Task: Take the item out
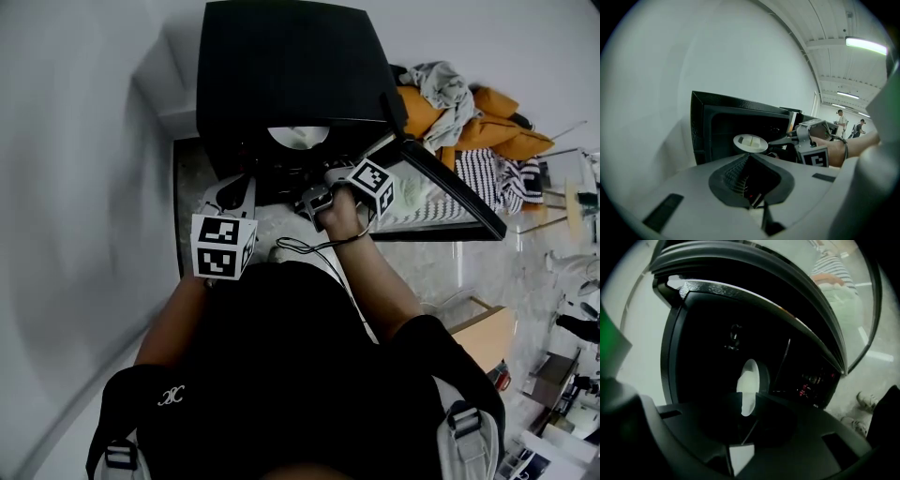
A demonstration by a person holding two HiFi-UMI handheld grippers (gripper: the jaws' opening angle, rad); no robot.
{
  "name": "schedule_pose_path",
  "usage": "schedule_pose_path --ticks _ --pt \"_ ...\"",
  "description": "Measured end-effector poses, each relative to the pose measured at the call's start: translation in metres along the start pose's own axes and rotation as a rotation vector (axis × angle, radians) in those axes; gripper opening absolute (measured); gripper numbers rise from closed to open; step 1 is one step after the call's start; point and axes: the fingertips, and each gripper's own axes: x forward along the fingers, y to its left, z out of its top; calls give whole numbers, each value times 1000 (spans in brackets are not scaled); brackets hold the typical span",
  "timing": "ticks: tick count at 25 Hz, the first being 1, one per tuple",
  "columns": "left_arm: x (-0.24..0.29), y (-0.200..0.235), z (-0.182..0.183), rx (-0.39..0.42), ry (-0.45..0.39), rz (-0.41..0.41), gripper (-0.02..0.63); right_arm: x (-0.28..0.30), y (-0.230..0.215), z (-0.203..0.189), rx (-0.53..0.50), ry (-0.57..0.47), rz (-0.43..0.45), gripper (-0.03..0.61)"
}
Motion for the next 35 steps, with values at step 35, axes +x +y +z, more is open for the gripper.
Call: schedule_pose_path --ticks 35 --pt "0 3 -7 -11 22 15 2 0 -23 -8 206 43 -180 26"
